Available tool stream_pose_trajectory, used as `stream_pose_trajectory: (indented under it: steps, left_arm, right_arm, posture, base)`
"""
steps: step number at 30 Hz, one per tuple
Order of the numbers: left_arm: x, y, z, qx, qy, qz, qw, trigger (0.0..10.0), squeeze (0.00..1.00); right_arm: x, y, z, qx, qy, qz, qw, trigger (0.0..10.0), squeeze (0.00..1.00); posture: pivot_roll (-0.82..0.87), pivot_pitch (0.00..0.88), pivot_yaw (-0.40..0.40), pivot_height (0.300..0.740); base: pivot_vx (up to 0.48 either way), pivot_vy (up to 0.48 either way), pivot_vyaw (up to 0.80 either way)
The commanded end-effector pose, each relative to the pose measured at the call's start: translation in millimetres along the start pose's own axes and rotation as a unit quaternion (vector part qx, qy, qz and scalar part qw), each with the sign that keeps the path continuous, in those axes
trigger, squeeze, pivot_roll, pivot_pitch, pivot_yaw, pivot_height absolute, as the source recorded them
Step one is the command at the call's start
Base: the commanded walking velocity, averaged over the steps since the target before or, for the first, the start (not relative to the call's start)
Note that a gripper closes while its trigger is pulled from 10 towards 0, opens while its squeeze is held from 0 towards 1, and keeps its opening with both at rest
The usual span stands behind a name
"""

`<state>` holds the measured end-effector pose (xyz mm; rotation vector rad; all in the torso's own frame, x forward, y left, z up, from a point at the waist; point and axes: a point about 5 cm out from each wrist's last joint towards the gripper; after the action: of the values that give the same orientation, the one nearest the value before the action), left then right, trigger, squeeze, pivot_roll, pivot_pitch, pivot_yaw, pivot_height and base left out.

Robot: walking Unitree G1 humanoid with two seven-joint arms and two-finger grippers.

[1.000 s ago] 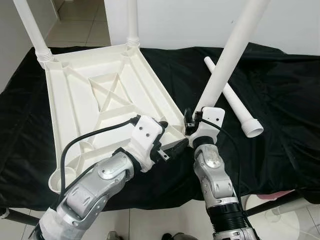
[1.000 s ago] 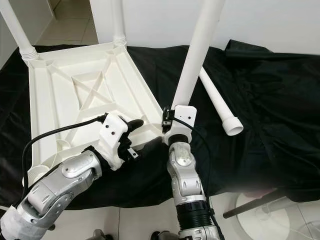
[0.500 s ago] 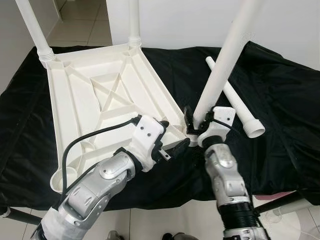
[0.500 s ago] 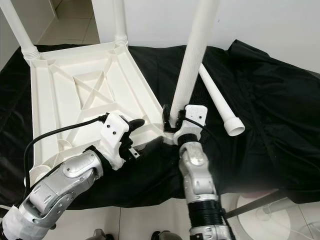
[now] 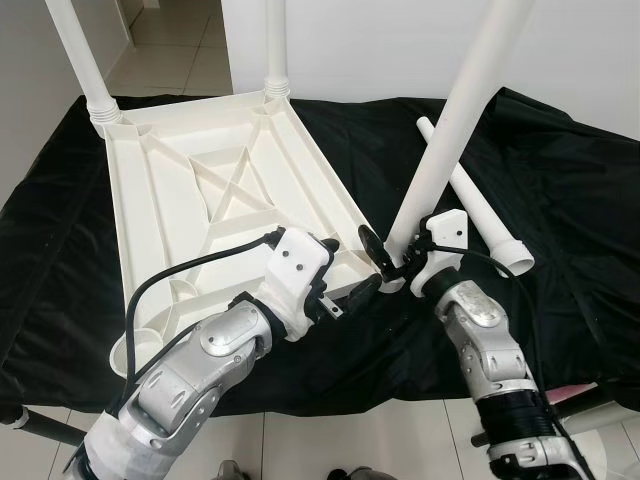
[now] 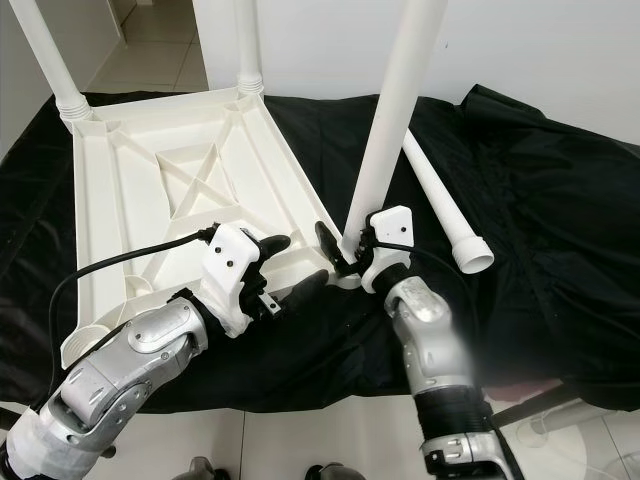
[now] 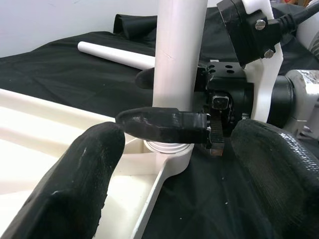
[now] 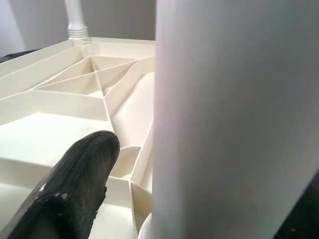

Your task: Building children table

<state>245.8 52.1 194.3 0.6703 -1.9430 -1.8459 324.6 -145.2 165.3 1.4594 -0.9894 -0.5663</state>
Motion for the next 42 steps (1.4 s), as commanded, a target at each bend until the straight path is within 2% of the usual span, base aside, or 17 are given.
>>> stream_pose_trajectory:
  steps: [1,2,3,5,6,7,9,19,20,21,25,29,31,33,39,41,42]
  left_arm:
    - [7.9,-4.2,-0.9,-0.01,-0.068,-0.005,0.998,10.0,0.0]
    - [7.6,-3.8,-1.5,-0.01,-0.068,-0.006,0.998,10.0,0.0]
    - [7.6,-3.8,-1.5,-0.01,-0.068,-0.006,0.998,10.0,0.0]
    - [7.0,-3.2,-2.4,-0.009,-0.066,-0.007,0.998,10.0,0.0]
    - [7.0,-3.2,-2.4,-0.009,-0.066,-0.007,0.998,10.0,0.0]
    - [7.0,-2.9,-2.7,-0.008,-0.065,-0.008,0.998,10.0,0.0]
    - [7.0,-2.7,-2.5,-0.008,-0.063,-0.009,0.998,10.0,0.0]
    - [8.1,-2.9,-2.5,-0.007,-0.062,-0.007,0.998,10.0,0.0]
    - [8.3,-3.0,-2.5,-0.007,-0.062,-0.007,0.998,10.0,0.0]
    - [8.4,-3.1,-2.6,-0.007,-0.062,-0.007,0.998,10.0,0.0]
    - [8.6,-3.1,-2.6,-0.007,-0.063,-0.006,0.998,10.0,0.0]
    - [8.9,-5.2,-3.5,-0.009,-0.06,-0.003,0.998,10.0,0.0]
    - [8.9,-5.4,-3.5,-0.009,-0.06,-0.003,0.998,10.0,0.0]
    - [8.9,-7.6,-3.9,-0.011,-0.058,-0.002,0.998,10.0,0.0]
    - [9.0,-10.3,-3.7,-0.013,-0.056,0.0,0.998,10.0,0.0]
    - [8.6,-11.7,-3.7,-0.014,-0.054,0.001,0.998,10.0,0.0]
    - [8.6,-11.7,-3.7,-0.014,-0.054,0.001,0.998,10.0,0.0]
  right_arm:
    - [0.7,-0.6,-1.8,0.001,0.028,0.008,1.0,10.0,0.0]
    - [5.1,-0.8,-3.1,-0.003,0.034,0.013,0.999,6.7,0.0]
    - [5.1,-0.8,-3.1,-0.003,0.034,0.013,0.999,6.7,0.0]
    - [12.3,-1.5,-4.1,-0.009,0.042,0.018,0.999,1.5,0.0]
    - [12.3,-1.5,-4.1,-0.009,0.042,0.018,0.999,1.5,0.0]
    - [15.4,-2.4,-3.9,-0.013,0.046,0.022,0.999,0.0,0.0]
    - [20.3,-5.4,-1.7,-0.022,0.048,0.023,0.998,0.0,0.0]
    - [22.7,-16.0,6.0,-0.041,0.052,0.006,0.998,0.0,0.0]
    - [22.5,-17.1,6.4,-0.042,0.048,0.001,0.998,3.5,0.0]
    - [21.8,-17.6,6.4,-0.043,0.047,-0.003,0.998,10.0,0.0]
    - [18.1,-19.1,5.8,-0.047,0.031,-0.019,0.998,10.0,0.0]
    - [15.8,-22.8,1.6,-0.074,-0.017,-0.008,0.997,10.0,0.0]
    - [15.8,-23.0,1.4,-0.075,-0.02,-0.008,0.997,10.0,0.0]
    - [8.8,-18.5,-2.7,-0.067,-0.064,-0.027,0.995,10.0,0.0]
    - [-0.2,-17.5,-4.1,-0.071,-0.131,-0.049,0.988,10.0,0.0]
    - [-12.9,-16.0,-3.7,-0.066,-0.172,-0.066,0.981,10.0,0.0]
    - [-12.9,-16.0,-3.7,-0.066,-0.172,-0.066,0.981,10.0,0.0]
  posture:
    - [-0.04,0.089,-0.018,0.74]
    - [-0.04,0.094,-0.018,0.74]
    - [-0.04,0.094,-0.018,0.74]
    - [-0.04,0.095,-0.02,0.74]
    - [-0.04,0.095,-0.02,0.74]
    - [-0.03,0.096,-0.023,0.74]
    - [-0.03,0.098,-0.025,0.74]
    - [-0.04,0.104,-0.027,0.74]
    - [-0.04,0.106,-0.026,0.74]
    - [-0.04,0.106,-0.026,0.74]
    - [-0.04,0.108,-0.026,0.74]
    - [-0.04,0.109,-0.026,0.74]
    - [-0.04,0.109,-0.026,0.74]
    - [-0.04,0.108,-0.029,0.74]
    - [-0.04,0.111,-0.031,0.74]
    - [-0.05,0.113,-0.031,0.74]
    - [-0.05,0.113,-0.031,0.74]
  base:
    - [0.0,0.0,0.0]
    - [0.0,0.0,0.0]
    - [0.0,0.0,0.0]
    - [0.0,0.0,0.0]
    - [0.0,0.0,0.0]
    - [0.0,0.0,0.0]
    - [0.0,0.0,0.0]
    - [0.0,0.0,0.0]
    - [0.0,0.0,0.0]
    - [0.0,0.0,0.0]
    - [0.0,0.0,0.0]
    - [0.0,0.0,0.0]
    - [0.0,0.0,0.0]
    - [0.0,0.0,0.0]
    - [0.0,0.0,0.0]
    - [0.0,0.0,0.0]
    - [0.0,0.0,0.0]
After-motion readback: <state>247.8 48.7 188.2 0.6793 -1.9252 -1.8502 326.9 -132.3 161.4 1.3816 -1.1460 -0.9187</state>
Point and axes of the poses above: a point about 5 cm out from each wrist's last joint towards the gripper, its own z axis pointing back from the gripper into the wrist, its own y axis along the axis of the wrist's last joint, x = y × z, and after that the axes turned 3 degrees about z, right-handed
